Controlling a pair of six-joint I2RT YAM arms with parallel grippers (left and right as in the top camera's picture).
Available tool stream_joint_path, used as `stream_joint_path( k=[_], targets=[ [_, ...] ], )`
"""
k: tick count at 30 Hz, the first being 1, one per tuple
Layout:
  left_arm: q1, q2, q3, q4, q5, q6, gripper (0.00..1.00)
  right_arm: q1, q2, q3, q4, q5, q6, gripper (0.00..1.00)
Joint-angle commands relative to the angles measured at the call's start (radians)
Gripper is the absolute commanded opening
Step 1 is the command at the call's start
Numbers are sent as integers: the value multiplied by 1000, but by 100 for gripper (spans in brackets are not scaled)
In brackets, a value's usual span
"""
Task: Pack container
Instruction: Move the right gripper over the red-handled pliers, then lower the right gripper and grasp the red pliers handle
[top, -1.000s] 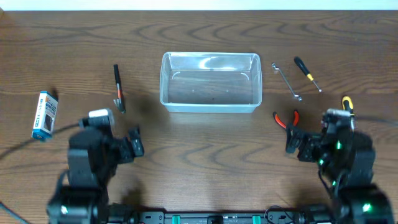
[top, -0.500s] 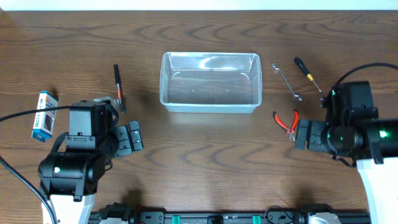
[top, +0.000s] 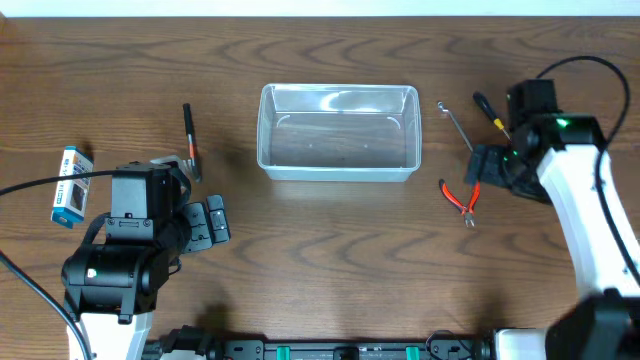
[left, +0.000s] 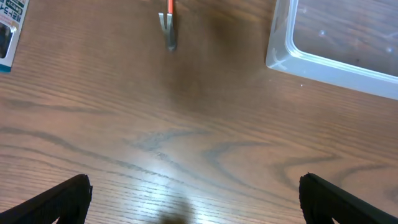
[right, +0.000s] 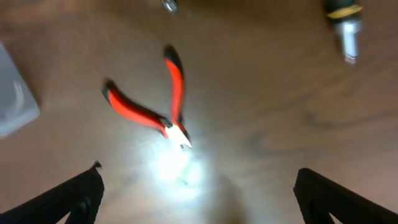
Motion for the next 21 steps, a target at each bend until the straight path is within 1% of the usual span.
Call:
stream_joint_path(
  k=[1,11,16,21],
  targets=[
    [-5,-3,17,-3,-11,-10,98,-5,43,-44,57,-59,123,99],
    [-5,-3,16,-3,-11,-10,98,-5,61,-270,320,-51,276,99],
    [-5,-3,16,-3,-11,-10,98,-5,61,-388,475,-51,278,99],
    [-5,-3,16,-4,-11,-10,98,-5,61,-435,575,-51,278,99]
  ],
)
